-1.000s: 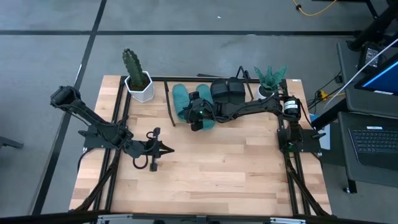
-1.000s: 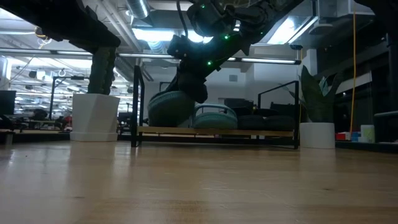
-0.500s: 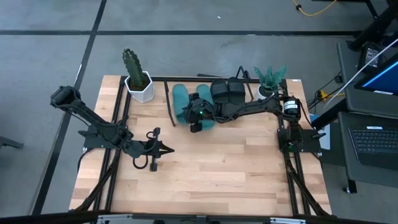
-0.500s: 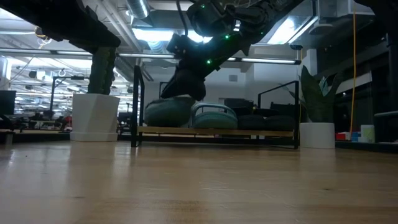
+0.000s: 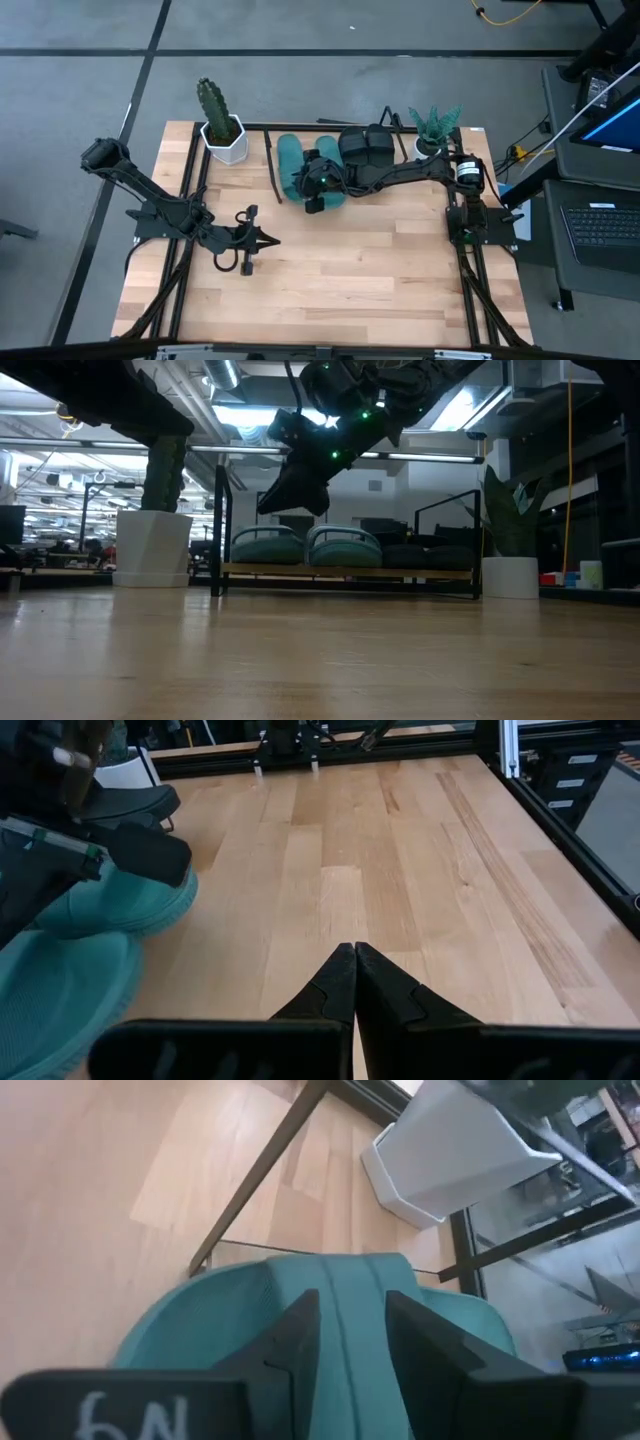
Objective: Pick and place slides into the shelf
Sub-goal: Return to Home Position
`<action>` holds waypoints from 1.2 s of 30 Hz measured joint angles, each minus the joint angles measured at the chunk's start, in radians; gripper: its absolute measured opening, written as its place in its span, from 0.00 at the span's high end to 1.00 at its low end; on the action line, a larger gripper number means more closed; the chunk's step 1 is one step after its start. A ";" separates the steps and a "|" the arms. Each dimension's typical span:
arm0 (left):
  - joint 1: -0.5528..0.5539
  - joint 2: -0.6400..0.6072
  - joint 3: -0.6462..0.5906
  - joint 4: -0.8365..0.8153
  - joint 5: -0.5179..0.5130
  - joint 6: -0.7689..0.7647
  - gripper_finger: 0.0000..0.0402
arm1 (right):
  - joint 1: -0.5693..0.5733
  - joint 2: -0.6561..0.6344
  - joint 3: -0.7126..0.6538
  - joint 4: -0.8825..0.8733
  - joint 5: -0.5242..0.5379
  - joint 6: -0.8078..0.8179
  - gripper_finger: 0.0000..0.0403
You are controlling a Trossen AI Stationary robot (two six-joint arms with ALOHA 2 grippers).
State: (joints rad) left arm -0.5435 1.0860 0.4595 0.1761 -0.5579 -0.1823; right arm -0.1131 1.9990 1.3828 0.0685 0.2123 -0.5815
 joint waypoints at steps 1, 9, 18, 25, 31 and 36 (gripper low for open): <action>0.000 0.000 0.000 0.000 0.000 0.000 1.00 | 0.000 -0.002 0.007 -0.011 0.000 0.015 0.71; 0.000 0.000 0.000 0.000 0.000 0.001 1.00 | 0.042 -0.006 0.185 -0.268 0.004 0.031 0.72; 0.003 -0.018 0.001 0.000 -0.005 0.011 1.00 | 0.085 -0.007 0.396 -0.586 0.013 0.084 0.98; 0.032 -0.162 0.002 -0.010 -0.002 0.133 1.00 | 0.136 -0.036 0.426 -0.701 0.157 0.133 0.99; 0.093 -0.314 0.002 -0.086 0.133 0.218 1.00 | 0.171 -0.089 0.426 -0.820 0.161 0.242 0.99; 0.170 -0.391 0.002 -0.208 0.167 0.218 1.00 | 0.191 -0.140 0.343 -0.756 0.157 0.332 0.99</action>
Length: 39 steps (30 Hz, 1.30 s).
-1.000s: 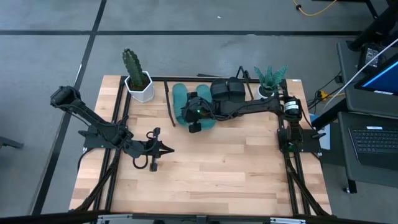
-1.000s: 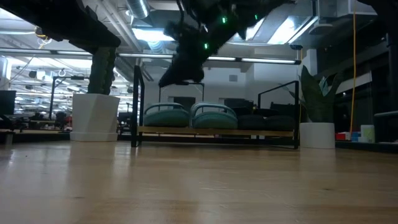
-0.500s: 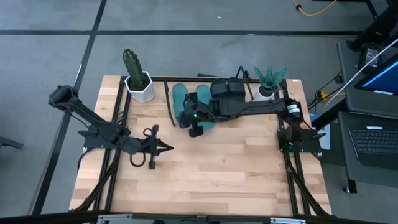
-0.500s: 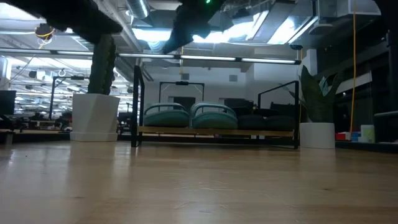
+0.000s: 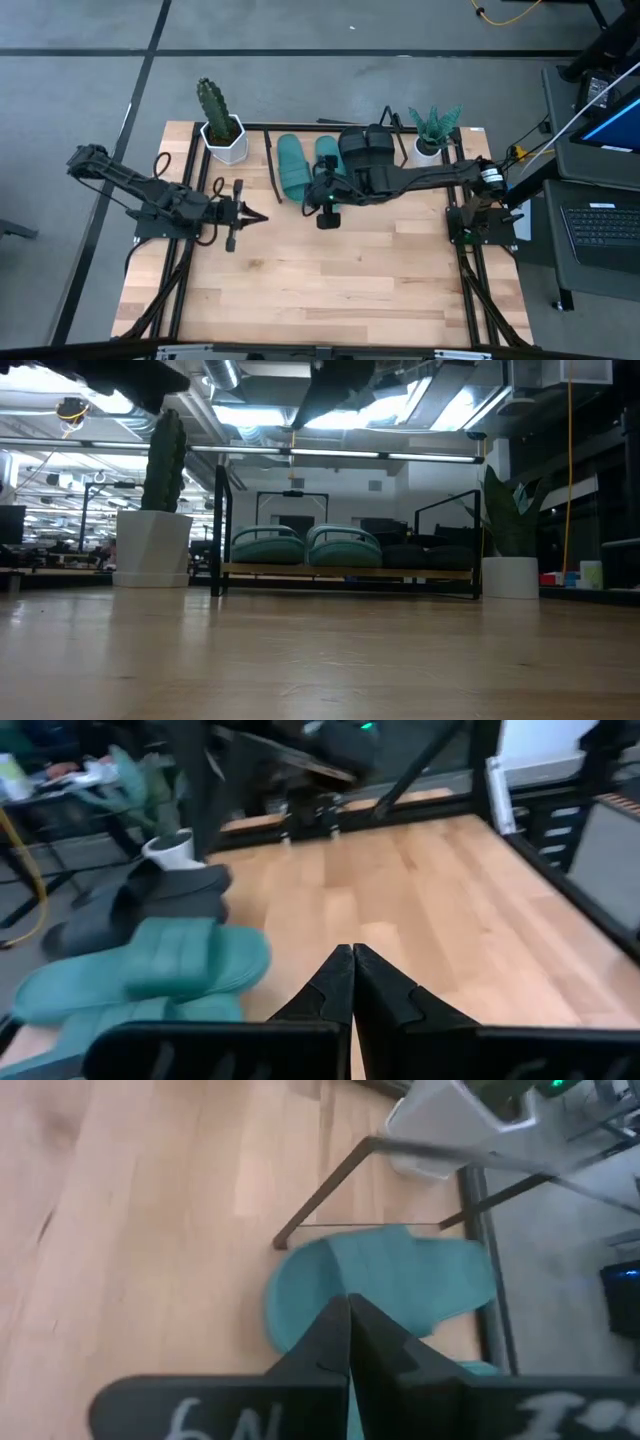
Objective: Pick and place slides into the shelf
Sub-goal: Return to Home Position
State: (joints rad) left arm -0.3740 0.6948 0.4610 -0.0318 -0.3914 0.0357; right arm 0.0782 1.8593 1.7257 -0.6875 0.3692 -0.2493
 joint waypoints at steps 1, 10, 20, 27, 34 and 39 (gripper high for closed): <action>0.015 -0.003 0.000 -0.008 0.007 0.000 1.00 | 0.003 -0.010 -0.045 0.040 -0.002 0.013 0.99; 0.155 0.016 -0.074 0.091 0.162 0.053 1.00 | 0.026 -0.202 -0.537 0.566 -0.029 0.063 0.99; 0.351 -0.043 -0.231 0.327 0.349 0.053 1.00 | 0.018 -0.521 -0.884 0.807 -0.163 0.098 0.99; 0.458 -0.155 -0.232 0.273 0.479 0.054 1.00 | 0.017 -0.712 -1.007 0.859 -0.219 0.066 0.99; 0.499 -0.316 -0.232 0.135 0.483 0.053 1.00 | 0.009 -0.873 -1.119 0.880 -0.241 0.057 0.99; 0.498 -0.443 -0.232 0.053 0.483 0.047 1.00 | 0.009 -0.948 -1.202 0.927 -0.241 0.069 0.99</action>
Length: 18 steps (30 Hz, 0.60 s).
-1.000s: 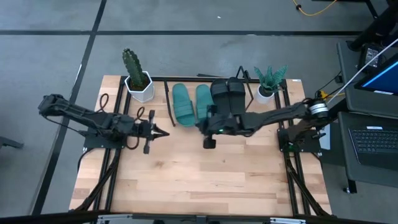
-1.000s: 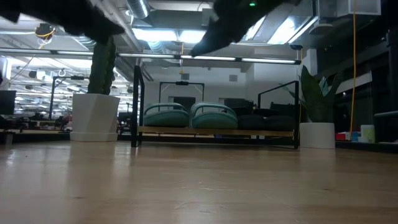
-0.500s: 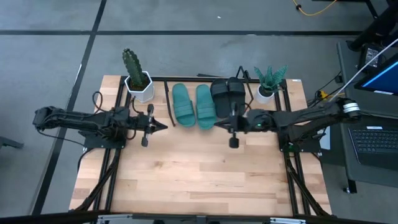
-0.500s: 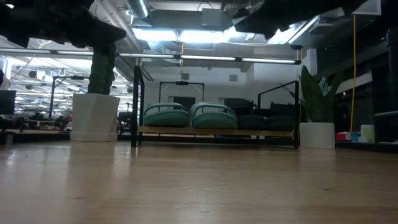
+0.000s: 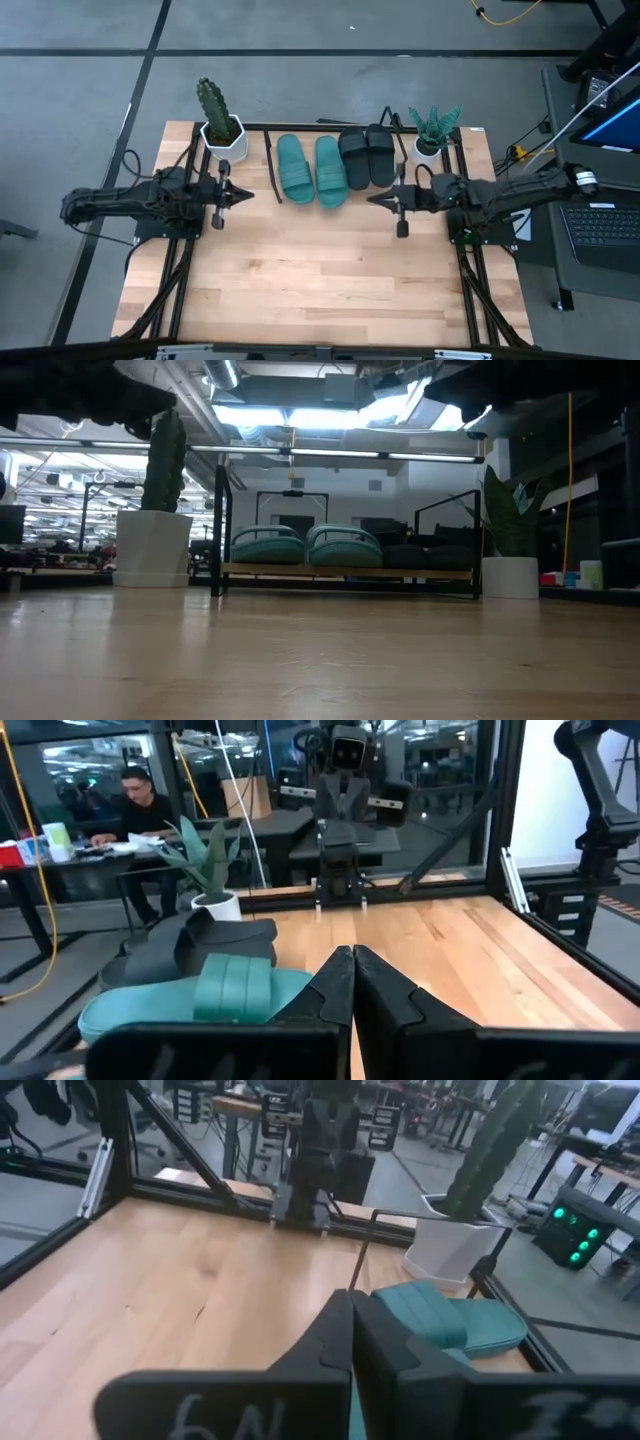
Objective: Pick and place slides into the shelf
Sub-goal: Return to Home Position
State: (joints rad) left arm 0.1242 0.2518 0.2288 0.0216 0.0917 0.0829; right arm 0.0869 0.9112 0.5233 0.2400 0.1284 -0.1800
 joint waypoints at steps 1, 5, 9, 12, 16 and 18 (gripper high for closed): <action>0.000 -0.015 0.000 -0.021 -0.002 -0.004 1.00 | -0.001 -0.010 -0.015 0.015 0.000 -0.007 0.99; 0.000 -0.037 -0.029 -0.029 -0.008 -0.026 1.00 | -0.017 -0.038 -0.078 0.077 -0.001 -0.019 0.99; -0.001 -0.043 -0.116 0.108 -0.008 -0.029 1.00 | -0.050 -0.058 -0.134 0.135 -0.068 0.008 0.99; -0.001 -0.043 -0.183 0.212 -0.008 -0.030 1.00 | -0.070 -0.065 -0.153 0.147 -0.099 0.031 0.99; -0.002 -0.043 -0.217 0.267 -0.008 -0.067 1.00 | -0.100 -0.066 -0.155 0.141 -0.107 0.030 0.99; -0.008 -0.043 -0.220 0.264 -0.010 -0.080 1.00 | -0.119 -0.073 -0.155 0.138 -0.133 0.018 0.99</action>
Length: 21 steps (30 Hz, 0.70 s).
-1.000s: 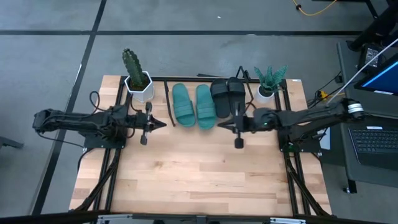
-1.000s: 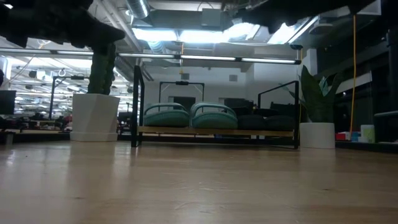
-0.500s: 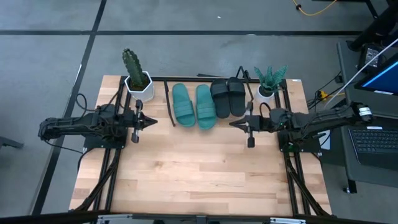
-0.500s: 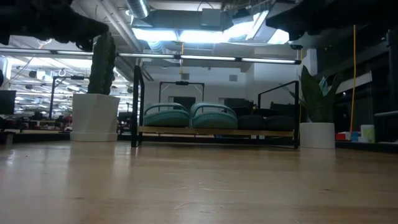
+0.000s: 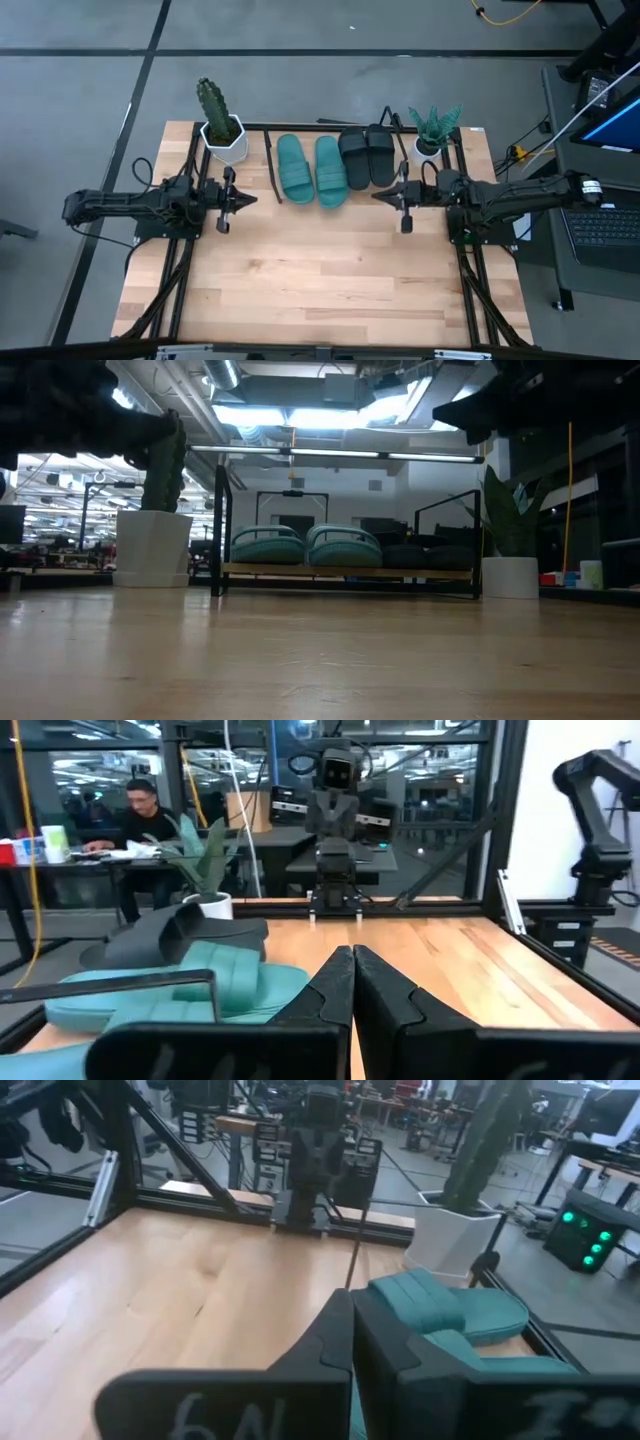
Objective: Pick and place slides into the shelf
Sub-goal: Return to Home Position
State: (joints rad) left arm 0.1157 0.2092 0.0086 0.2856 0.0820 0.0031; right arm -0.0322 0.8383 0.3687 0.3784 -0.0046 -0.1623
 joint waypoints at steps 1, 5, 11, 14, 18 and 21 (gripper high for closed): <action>-0.007 0.000 0.000 0.001 0.000 0.000 1.00 | -0.011 -0.006 0.000 -0.003 -0.015 0.000 0.99; -0.042 0.000 0.000 0.001 -0.028 0.007 1.00 | -0.060 -0.043 0.000 -0.037 -0.078 -0.004 0.99; -0.084 0.000 0.000 -0.011 -0.068 0.019 1.00 | -0.130 -0.157 0.000 -0.117 -0.146 -0.030 0.99; -0.103 0.000 0.000 -0.012 -0.070 0.026 1.00 | -0.144 -0.237 0.000 -0.170 -0.155 -0.026 0.99; -0.123 0.000 0.000 -0.019 -0.080 0.030 1.00 | -0.144 -0.320 -0.015 -0.199 -0.155 -0.002 0.99; -0.138 0.000 0.000 -0.019 -0.108 0.040 1.00 | -0.143 -0.372 -0.090 -0.160 -0.155 0.031 0.99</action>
State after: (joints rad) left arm -0.0223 0.2089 0.0086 0.2665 -0.0263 0.0433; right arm -0.1757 0.4667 0.2790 0.2182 -0.1597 -0.1317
